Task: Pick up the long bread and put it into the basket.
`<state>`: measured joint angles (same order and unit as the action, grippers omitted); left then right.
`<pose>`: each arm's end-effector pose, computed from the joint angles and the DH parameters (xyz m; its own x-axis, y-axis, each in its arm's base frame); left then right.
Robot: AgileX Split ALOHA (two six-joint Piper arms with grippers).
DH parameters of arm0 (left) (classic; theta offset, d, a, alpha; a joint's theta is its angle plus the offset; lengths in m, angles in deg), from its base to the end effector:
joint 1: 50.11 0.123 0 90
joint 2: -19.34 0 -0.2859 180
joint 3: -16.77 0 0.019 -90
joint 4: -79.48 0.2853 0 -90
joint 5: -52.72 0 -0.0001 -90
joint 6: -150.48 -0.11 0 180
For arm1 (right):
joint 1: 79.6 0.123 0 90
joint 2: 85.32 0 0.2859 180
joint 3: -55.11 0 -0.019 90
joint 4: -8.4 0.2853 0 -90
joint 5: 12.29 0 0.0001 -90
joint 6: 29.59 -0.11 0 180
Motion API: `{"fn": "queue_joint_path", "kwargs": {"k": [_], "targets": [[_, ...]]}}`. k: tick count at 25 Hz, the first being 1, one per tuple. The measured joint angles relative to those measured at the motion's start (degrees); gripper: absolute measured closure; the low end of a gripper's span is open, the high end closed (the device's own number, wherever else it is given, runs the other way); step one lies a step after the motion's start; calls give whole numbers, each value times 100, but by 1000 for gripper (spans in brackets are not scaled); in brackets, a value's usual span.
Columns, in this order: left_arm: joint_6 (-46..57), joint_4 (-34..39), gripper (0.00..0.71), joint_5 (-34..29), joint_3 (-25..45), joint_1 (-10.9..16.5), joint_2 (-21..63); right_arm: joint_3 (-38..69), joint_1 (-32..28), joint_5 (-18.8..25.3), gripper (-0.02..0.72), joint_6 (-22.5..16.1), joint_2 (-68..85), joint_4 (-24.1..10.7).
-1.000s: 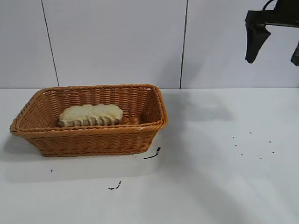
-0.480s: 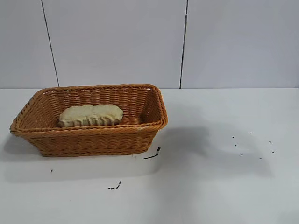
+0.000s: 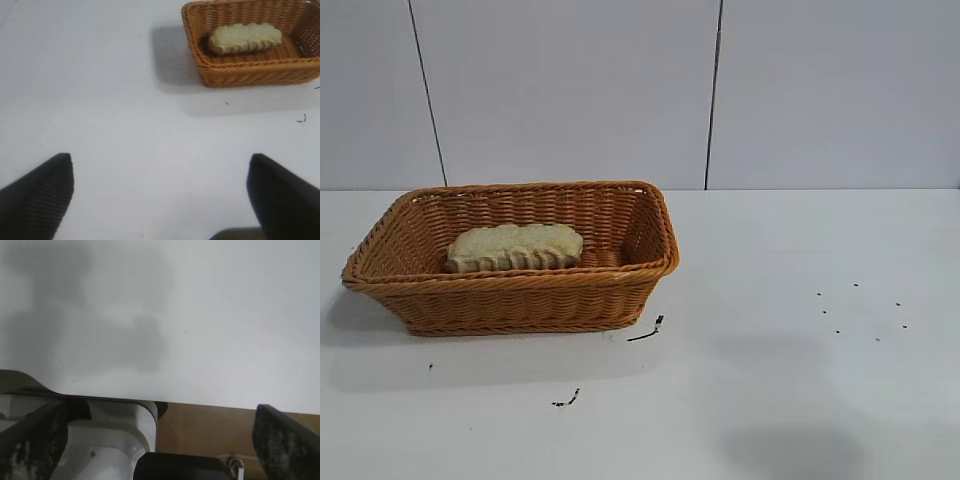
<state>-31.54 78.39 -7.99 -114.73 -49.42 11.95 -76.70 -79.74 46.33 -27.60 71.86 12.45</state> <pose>0.0404 -0.0013 0.2862 -0.4474 0.0206 -0.8941 0.0144 0.9998 0.0158 0.0847 0.0064 0.2747 -0.6371 0.0037 -0.7708 -0.0427 0.9983 0.0400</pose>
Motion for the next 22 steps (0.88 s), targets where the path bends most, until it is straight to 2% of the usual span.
{"fn": "queue_joint_path", "kwargs": {"k": [8, 22], "targets": [[0, 0, 17, 0, 0, 0, 0, 23, 0, -3, 13, 0, 1497, 0], [0, 0, 17, 0, 0, 0, -63, 23, 17, -3, 13, 0, 1543, 0]]}}
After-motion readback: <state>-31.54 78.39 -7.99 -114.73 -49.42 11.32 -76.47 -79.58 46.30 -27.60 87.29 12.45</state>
